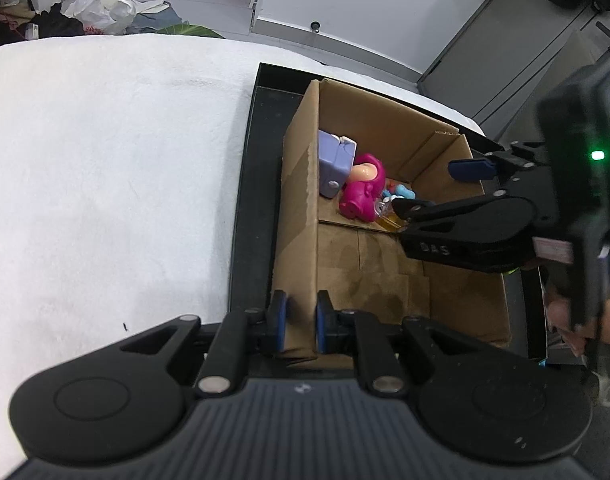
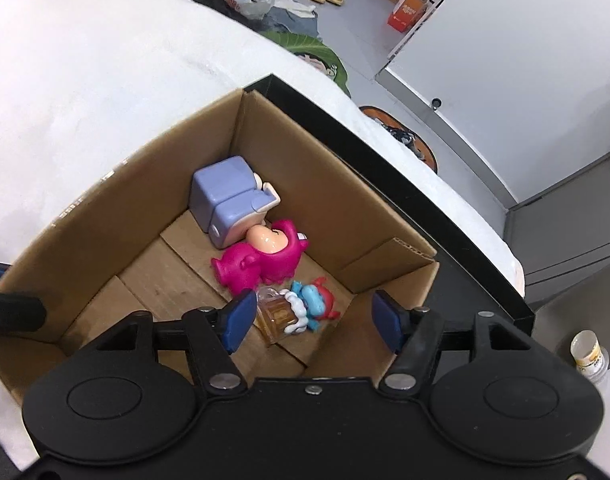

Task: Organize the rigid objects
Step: 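Open the right gripper to drop the figurine beside the pink figurine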

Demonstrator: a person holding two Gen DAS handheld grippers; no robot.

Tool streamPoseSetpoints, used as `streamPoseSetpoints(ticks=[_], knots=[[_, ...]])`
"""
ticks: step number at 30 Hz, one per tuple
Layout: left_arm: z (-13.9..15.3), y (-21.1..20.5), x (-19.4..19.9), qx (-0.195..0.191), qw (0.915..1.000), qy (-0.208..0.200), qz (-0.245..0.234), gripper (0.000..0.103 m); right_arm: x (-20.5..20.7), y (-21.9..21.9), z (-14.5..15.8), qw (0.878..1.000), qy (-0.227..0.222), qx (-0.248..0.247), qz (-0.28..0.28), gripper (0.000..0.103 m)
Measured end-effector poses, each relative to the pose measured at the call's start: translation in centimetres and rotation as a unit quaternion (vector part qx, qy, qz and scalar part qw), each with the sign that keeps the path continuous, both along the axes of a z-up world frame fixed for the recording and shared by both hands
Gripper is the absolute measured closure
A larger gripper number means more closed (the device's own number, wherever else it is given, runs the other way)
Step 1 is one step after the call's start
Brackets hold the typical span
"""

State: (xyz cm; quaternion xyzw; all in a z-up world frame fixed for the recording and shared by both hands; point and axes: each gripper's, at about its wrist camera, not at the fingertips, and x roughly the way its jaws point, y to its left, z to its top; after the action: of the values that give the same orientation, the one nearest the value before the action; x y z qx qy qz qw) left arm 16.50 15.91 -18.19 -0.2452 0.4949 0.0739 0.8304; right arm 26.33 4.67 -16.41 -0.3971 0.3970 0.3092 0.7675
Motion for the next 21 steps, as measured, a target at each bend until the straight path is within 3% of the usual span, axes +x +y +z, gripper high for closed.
streamPoseSetpoints(ticks=[11, 21], knots=[[0.0, -0.2, 0.0, 0.005, 1.0000, 0.004, 0.000, 0.089, -0.5, -2.5, 4.1, 0.999, 0.012, 0.050, -0.018, 0.036], [-0.2, -0.5, 0.1, 0.011, 0.9999, 0.007, -0.002, 0.089, -0.7, -6.3, 5.8, 0.996, 0.021, 0.077, -0.050, 0.032]])
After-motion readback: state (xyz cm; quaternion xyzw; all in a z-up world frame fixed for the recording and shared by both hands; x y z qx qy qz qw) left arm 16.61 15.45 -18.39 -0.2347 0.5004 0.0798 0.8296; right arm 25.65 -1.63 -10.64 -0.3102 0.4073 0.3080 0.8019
